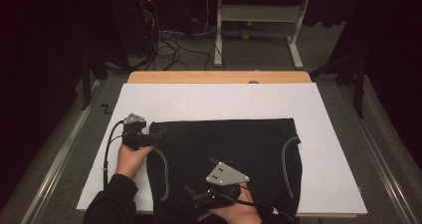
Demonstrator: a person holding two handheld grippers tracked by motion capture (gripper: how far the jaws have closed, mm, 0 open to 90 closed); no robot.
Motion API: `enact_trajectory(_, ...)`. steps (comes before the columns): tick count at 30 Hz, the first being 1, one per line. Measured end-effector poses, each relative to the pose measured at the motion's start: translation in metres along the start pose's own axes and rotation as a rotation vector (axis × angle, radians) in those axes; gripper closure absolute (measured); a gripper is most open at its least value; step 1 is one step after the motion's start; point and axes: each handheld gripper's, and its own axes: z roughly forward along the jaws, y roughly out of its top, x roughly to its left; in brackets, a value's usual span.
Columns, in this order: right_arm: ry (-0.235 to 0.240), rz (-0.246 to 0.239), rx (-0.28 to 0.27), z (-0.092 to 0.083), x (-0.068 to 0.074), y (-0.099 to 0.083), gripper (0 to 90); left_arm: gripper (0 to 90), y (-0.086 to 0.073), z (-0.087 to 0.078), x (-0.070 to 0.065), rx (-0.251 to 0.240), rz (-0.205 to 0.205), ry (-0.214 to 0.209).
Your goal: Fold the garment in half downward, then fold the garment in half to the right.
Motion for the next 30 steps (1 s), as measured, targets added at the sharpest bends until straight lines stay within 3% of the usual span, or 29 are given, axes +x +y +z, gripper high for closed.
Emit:
enact_trajectory(2, 0.009, 0.0, 0.016, 0.002, 0.003, -0.003, 0.1, 3.3, -0.002, 0.005, 0.002, 0.036, -0.014, 0.016)
enact_trajectory(4, 0.016, 0.002, 0.031, 0.003, 0.004, -0.005, 0.2, 4.9, -0.001, 0.006, 0.003, 0.04, -0.024, 0.027)
enact_trajectory(8, 0.025, 0.008, 0.047, 0.008, 0.006, -0.007, 0.1, 14.5, 0.0, 0.01, 0.008, 0.066, -0.07, 0.03)
enact_trajectory(11, 0.03, 0.005, 0.054, 0.01, 0.008, -0.009, 0.1, 21.9, 0.002, 0.014, 0.006, 0.093, -0.046, 0.026)
enact_trajectory(14, 0.034, 0.0, 0.067, 0.011, 0.011, -0.01, 0.1, 22.3, 0.004, 0.018, 0.003, 0.122, -0.016, 0.045)
enact_trajectory(17, 0.044, -0.004, 0.073, 0.012, 0.014, -0.009, 0.1, 29.8, 0.003, 0.018, 0.001, 0.12, -0.006, 0.068)
enact_trajectory(21, 0.06, -0.007, 0.076, 0.016, 0.019, -0.006, 0.2, 42.6, 0.003, 0.018, -0.001, 0.118, 0.017, 0.069)
enact_trajectory(23, 0.066, -0.012, 0.085, 0.018, 0.022, -0.005, 0.2, 59.3, 0.002, 0.017, -0.002, 0.118, 0.045, 0.027)
enact_trajectory(25, 0.075, -0.021, 0.088, 0.02, 0.025, -0.005, 0.2, 69.2, 0.001, 0.017, -0.002, 0.117, 0.055, 0.01)
enact_trajectory(30, 0.097, -0.026, 0.092, 0.025, 0.032, -0.001, 1.3, 73.5, -0.001, 0.013, 0.001, 0.083, 0.026, -0.005)
